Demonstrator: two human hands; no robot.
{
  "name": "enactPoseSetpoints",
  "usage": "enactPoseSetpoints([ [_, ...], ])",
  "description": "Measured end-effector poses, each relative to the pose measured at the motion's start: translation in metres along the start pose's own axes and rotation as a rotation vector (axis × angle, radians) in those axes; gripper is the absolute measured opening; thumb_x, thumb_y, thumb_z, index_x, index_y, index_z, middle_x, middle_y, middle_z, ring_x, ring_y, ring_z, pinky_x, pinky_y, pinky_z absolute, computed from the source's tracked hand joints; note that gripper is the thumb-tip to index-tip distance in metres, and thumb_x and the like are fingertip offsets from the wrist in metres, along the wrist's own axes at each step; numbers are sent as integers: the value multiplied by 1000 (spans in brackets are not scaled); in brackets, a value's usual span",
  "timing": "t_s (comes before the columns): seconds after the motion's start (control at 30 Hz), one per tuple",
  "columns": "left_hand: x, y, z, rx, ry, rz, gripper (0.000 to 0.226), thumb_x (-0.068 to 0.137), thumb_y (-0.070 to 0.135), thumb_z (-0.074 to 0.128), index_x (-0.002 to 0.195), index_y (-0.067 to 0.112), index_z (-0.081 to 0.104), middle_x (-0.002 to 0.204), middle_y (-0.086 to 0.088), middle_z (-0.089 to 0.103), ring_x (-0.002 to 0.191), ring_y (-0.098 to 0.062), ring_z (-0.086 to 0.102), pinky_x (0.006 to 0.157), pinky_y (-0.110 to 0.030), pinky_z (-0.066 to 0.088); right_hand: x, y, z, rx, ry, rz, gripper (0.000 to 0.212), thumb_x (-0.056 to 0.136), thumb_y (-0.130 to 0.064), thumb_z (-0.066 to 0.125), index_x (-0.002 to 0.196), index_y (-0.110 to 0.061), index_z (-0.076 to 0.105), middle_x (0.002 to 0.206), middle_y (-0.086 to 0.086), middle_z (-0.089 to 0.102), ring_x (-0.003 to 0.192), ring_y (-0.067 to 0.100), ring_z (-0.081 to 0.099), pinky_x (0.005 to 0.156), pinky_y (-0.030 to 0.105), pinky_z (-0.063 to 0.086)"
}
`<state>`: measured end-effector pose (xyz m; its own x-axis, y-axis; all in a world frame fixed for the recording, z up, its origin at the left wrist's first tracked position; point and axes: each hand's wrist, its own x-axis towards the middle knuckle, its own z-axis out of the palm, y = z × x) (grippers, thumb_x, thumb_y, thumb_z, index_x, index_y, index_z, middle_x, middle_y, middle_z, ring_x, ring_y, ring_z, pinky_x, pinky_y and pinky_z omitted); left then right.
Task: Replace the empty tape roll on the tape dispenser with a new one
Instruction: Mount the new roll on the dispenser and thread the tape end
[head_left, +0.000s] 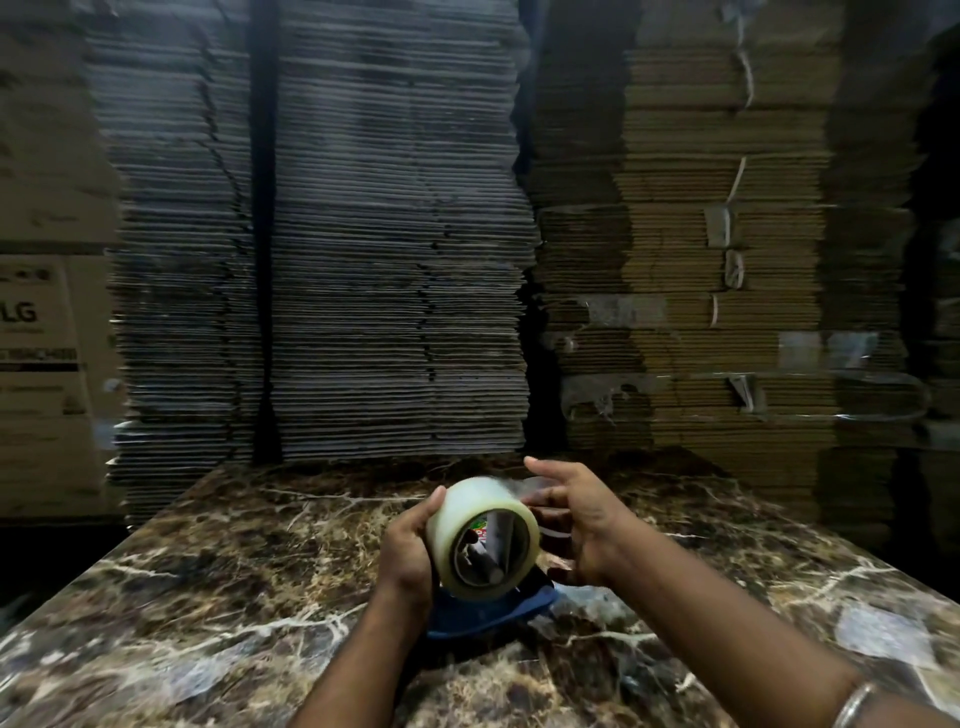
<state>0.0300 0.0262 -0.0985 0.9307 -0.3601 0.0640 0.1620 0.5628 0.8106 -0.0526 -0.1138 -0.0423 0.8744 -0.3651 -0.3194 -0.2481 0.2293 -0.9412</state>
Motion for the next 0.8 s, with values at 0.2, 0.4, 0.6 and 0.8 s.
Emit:
enactPoseSetpoints([
  [0.2, 1, 12, -6, -76, -25, -28, 55, 95, 13, 44, 49, -3, 70, 50, -16, 66, 42, -26, 64, 42, -26, 54, 11, 6, 6, -88, -113, 44, 23, 76, -36, 76, 67, -20, 63, 77, -4, 65, 74, 16, 61, 68, 29, 46],
  [0.4, 0, 16, -9, -79, -32, -2, 46, 86, 13, 47, 48, 0, 70, 47, -13, 64, 40, -24, 62, 43, -21, 52, 17, 9, 0, -100, -192, -13, 22, 80, -35, 76, 82, -16, 66, 90, 2, 69, 76, 18, 64, 68, 30, 51],
  [0.6, 5, 13, -16, -50, 63, 9, 20, 64, 18, 55, 59, 3, 67, 49, -10, 63, 44, -24, 60, 48, -23, 52, 30, 15, -12, -110, -275, 32, 28, 79, -42, 75, 89, -16, 69, 93, 0, 70, 78, 17, 64, 72, 29, 50],
  [0.8, 3, 11, -14, -39, 8, 2, 24, 67, 21, 57, 62, 3, 72, 57, -13, 67, 51, -27, 64, 55, -28, 55, 43, 27, -24, -18, -317, 55, 25, 75, -37, 78, 84, -16, 68, 84, 0, 68, 71, 15, 64, 69, 30, 48],
])
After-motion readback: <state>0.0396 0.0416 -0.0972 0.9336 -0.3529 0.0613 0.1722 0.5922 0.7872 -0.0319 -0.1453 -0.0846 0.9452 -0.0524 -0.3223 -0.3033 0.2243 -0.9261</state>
